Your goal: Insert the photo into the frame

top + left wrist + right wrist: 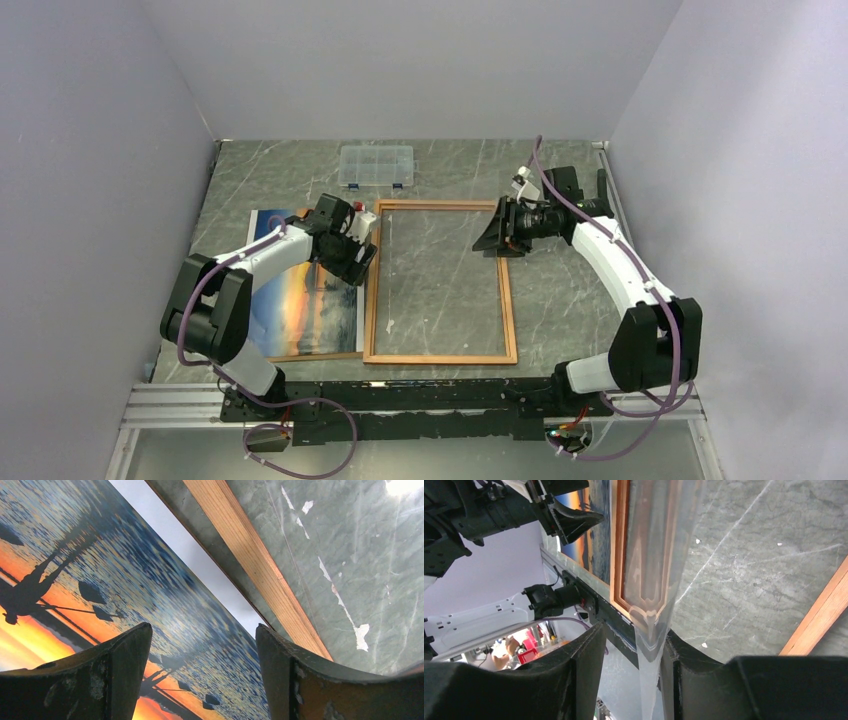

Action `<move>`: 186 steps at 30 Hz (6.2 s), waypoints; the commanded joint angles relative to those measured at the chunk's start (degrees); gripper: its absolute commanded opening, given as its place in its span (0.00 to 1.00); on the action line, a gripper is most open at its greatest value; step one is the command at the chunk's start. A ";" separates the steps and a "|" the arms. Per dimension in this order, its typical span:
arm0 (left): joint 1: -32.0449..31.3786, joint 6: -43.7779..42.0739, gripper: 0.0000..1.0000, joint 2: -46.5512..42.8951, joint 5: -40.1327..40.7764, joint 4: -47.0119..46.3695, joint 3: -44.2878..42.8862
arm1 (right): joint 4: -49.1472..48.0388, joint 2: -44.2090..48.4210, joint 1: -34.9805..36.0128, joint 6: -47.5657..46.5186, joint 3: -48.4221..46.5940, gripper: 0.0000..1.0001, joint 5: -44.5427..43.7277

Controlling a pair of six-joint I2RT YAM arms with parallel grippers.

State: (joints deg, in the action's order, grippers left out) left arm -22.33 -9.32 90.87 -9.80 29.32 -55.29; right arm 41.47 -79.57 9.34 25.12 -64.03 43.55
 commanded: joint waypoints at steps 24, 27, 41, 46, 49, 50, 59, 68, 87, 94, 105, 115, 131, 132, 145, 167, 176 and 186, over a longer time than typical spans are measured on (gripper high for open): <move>0.54 2.66 0.70 0.12 -2.50 -1.74 -0.67 | -3.62 4.60 2.13 7.64 -5.45 0.00 2.55; 0.78 2.90 0.67 0.87 -2.57 -1.64 -0.79 | -5.39 4.77 2.69 8.33 -6.00 0.00 3.36; 0.79 3.22 0.59 1.95 -2.93 -1.75 -0.32 | -9.68 1.86 4.81 10.44 -8.16 0.00 4.27; 0.77 3.35 0.58 1.82 -3.03 -2.06 0.20 | -10.34 2.48 5.07 11.95 -7.24 0.00 4.24; 0.79 3.24 0.58 1.68 -3.02 -2.33 0.52 | -10.74 3.26 5.14 12.97 -6.65 0.00 4.20; 0.79 3.20 0.58 1.68 -2.95 -2.38 0.61 | -10.96 3.54 5.16 13.19 -6.49 0.00 4.36; 0.75 3.13 0.57 1.68 -2.93 -2.45 0.53 | -8.76 4.12 5.25 11.11 -5.30 0.00 4.53; 0.79 2.82 0.57 1.58 -2.85 -2.43 0.14 | -7.95 4.55 5.35 10.57 -3.28 0.00 4.79; 0.80 3.24 0.56 2.16 -3.09 -2.60 -0.15 | -3.25 5.84 5.26 9.49 -4.55 0.00 5.15; 0.79 3.35 0.56 1.73 -3.16 -2.67 0.19 | -3.53 6.89 5.29 10.66 -5.17 0.00 5.21; 0.79 3.21 0.54 2.10 -3.16 -3.31 0.53 | -6.99 7.70 5.31 13.78 -2.98 0.00 5.33; 0.79 3.35 0.54 0.95 -3.72 -3.34 1.14 | -8.93 6.46 5.47 14.13 -1.86 0.00 5.09; 0.79 3.01 0.53 1.22 -3.54 -3.31 0.71 | -8.69 5.13 5.86 12.34 -0.68 0.00 5.36; 0.79 3.01 0.53 1.24 -3.54 -3.31 0.66 | -8.62 5.08 5.91 12.34 -0.58 0.00 5.45; 0.79 3.28 0.52 1.57 -3.38 -3.53 0.61 | -9.54 3.53 6.91 11.93 -0.73 0.00 6.03; 0.79 3.01 0.46 2.38 -3.43 -3.52 0.69 | -9.87 -2.87 6.92 9.70 -3.75 0.00 8.01; 0.82 2.29 0.28 2.91 -4.51 -3.71 1.04 | -12.49 -4.07 6.92 11.37 -3.54 0.00 9.29; 0.88 2.73 0.19 3.70 -4.46 -3.48 0.44 | -14.87 -4.18 8.01 12.62 -3.78 0.00 10.68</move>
State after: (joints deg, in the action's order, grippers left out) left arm -21.58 -6.72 94.24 -12.84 27.00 -54.54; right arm 29.87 -83.79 16.56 37.12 -65.39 51.57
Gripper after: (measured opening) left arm 0.192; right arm 0.010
